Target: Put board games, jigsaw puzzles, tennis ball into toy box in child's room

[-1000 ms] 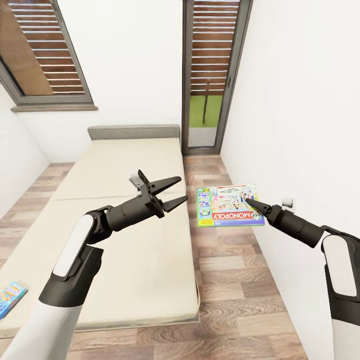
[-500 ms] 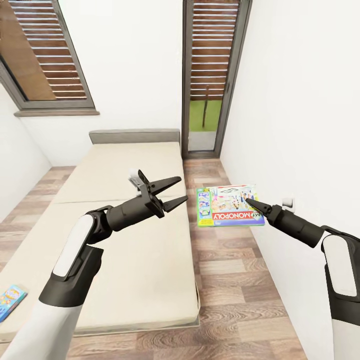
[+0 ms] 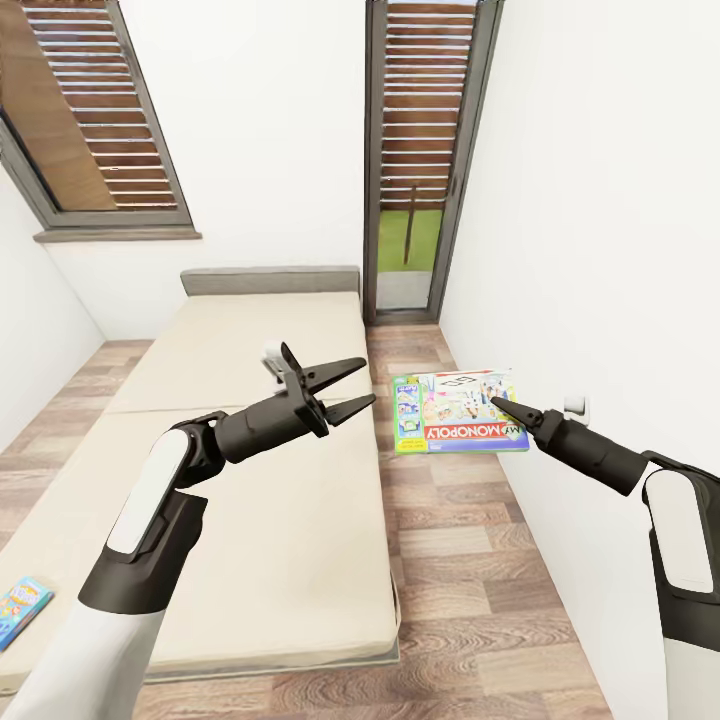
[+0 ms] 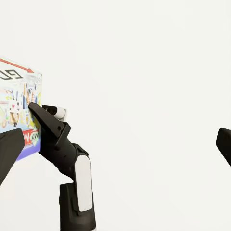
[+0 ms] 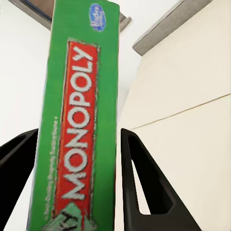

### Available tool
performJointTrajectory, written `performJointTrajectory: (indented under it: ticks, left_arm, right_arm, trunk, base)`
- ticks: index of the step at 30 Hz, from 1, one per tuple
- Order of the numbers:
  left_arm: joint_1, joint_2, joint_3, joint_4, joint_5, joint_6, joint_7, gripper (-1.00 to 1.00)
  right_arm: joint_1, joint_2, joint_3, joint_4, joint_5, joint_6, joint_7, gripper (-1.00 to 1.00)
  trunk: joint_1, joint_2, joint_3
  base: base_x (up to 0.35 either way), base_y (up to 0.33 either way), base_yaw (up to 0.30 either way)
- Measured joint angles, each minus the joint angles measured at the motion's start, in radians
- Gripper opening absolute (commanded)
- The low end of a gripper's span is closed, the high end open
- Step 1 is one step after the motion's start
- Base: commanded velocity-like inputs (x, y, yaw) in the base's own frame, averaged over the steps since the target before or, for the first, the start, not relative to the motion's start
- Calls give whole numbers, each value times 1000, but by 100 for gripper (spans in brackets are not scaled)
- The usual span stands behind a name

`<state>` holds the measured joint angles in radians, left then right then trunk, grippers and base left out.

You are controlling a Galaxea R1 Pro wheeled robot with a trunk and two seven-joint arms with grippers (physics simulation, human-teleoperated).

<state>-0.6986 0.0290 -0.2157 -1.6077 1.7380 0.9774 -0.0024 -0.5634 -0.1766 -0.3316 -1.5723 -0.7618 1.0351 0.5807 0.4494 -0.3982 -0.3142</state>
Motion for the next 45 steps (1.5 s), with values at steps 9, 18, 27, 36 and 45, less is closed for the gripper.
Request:
performJointTrajectory:
  ticks: [9,18,27,36,45]
  left_arm:
    - [1,0,4,0,-9,-1,2,100]
    - [3,1,6,2,-12,-1,4,100]
    - [69,32,32,2,-35,0,51,100]
    - [232,138,172,0,-52,9,85,100]
    - [382,183,237,1,-86,-1,99,100]
  right_arm:
    - [0,0,0,1,0,0,0,-100]
    - [0,2,0,4,0,0,-1,-100]
    - [0,4,-2,18,4,-4,-3,-100]
    - [0,-2,-5,60,53,-66,-1,-100]
    - [14,-1,-5,71,74,-86,-1,-100]
  trunk:
    - [0,0,15]
    - [0,0,29]
    - [0,0,37]
    - [0,0,39]
    - [0,0,39]
  base:
    - [0,0,0]
    - [0,0,0]
    - [0,0,0]
    - [0,0,0]
    - [0,0,0]
